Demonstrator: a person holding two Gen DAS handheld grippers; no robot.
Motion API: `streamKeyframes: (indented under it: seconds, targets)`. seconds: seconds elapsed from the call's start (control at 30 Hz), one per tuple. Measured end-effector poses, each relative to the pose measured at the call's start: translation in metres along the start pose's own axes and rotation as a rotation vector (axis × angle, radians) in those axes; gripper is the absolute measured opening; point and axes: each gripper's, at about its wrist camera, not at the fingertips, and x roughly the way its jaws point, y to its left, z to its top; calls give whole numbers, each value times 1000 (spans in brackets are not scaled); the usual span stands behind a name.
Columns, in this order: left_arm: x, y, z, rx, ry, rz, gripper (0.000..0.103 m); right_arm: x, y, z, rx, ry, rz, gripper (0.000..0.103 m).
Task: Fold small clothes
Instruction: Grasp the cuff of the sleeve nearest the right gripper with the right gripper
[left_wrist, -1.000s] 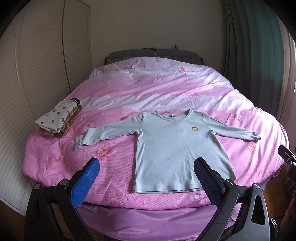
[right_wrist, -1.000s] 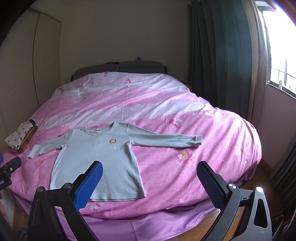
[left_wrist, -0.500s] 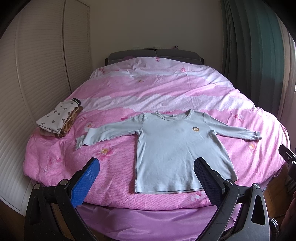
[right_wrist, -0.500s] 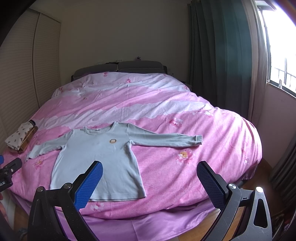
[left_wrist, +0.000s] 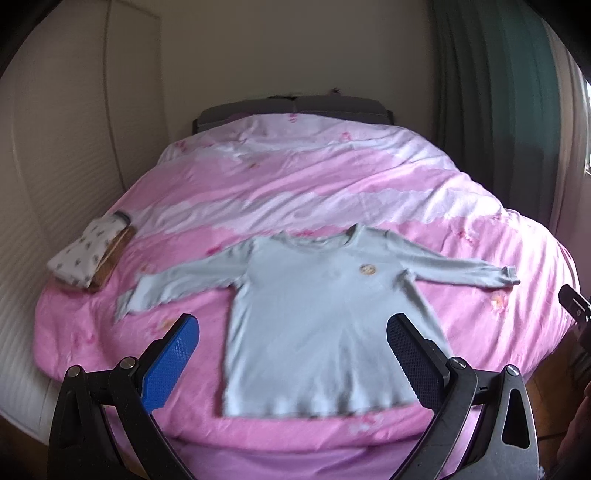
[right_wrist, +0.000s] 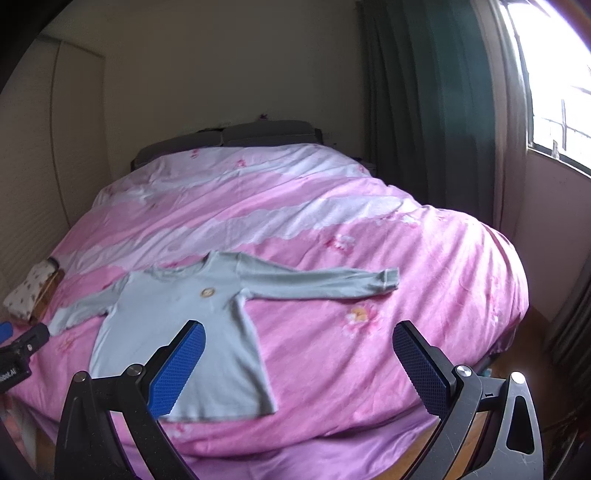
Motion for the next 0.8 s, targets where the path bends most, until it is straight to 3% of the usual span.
streamKeyframes:
  seconds: [0.3, 0.47, 0.57, 0.8]
  targets:
    - [63, -101, 40, 67, -7, -57, 103, 69, -89, 42, 120, -35, -31, 98]
    - [108, -153, 51, 98, 20, -70, 103, 125, -130, 50, 190, 14, -31, 73]
    - [131, -171, 52, 101, 37, -66, 103, 162, -150, 45, 253, 72, -8, 63]
    - [174, -199, 42, 125, 77, -38, 103, 231, -175, 18, 350, 198, 47, 51]
